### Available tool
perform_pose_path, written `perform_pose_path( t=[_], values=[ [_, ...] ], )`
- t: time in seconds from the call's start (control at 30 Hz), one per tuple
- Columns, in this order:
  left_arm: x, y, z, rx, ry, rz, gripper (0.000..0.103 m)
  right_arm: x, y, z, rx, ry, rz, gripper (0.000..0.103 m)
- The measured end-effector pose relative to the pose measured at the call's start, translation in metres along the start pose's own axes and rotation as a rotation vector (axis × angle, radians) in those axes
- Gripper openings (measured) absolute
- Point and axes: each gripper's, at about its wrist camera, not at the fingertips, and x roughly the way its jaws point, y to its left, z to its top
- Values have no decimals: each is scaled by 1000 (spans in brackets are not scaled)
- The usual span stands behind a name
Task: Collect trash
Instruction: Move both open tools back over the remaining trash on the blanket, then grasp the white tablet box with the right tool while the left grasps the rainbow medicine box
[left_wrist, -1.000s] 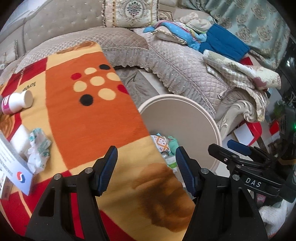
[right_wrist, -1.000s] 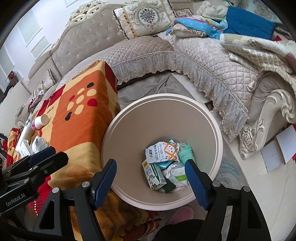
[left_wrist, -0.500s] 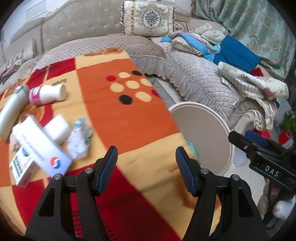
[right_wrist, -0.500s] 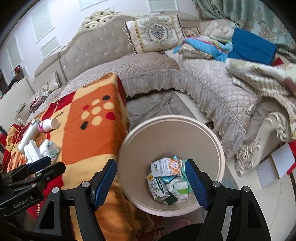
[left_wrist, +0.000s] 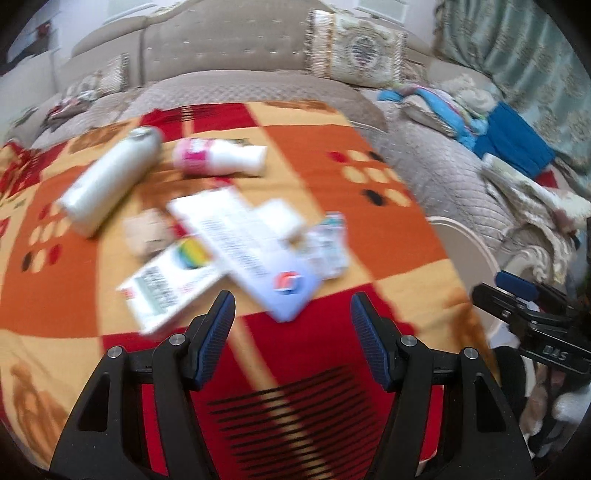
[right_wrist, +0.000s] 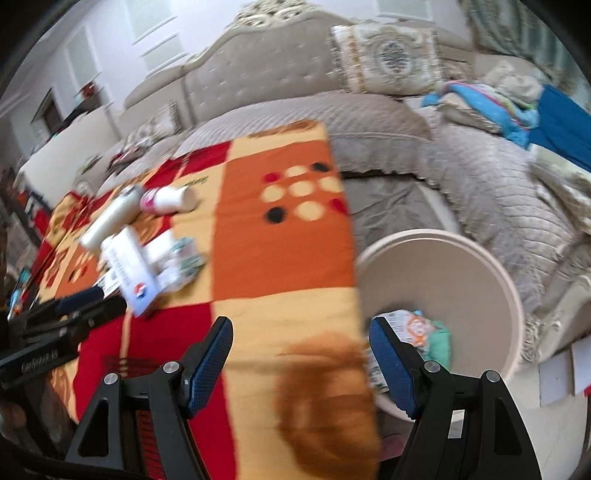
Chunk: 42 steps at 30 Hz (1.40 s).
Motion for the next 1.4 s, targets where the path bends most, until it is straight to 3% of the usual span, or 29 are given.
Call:
perform_pose_path(
  t=[0.2,0.4,0.77,1.0,1.03,1.07,1.4],
  values=[
    [-4,60,-9,-64,19,70,64,16,44,1,-77,51,138,74],
    [1,96,-11,-75,45,74,64,36,99,8,-186,84,251,71],
    [2,119,-14,-68,42,34,64,89,162,35,-301,127,237,71],
    [10,109,-7,23,37,-13,64,115,170,44,-335,175,193,71],
    [11,108,-6,32,38,-18,64,117,169,45,-330,178,199,63],
    [12,106,-6,47,40,-26,64,118,169,45,-328,180,207,54],
    [35,97,3,129,66,-3,66,83,149,47,-294,109,235,52]
  ],
)
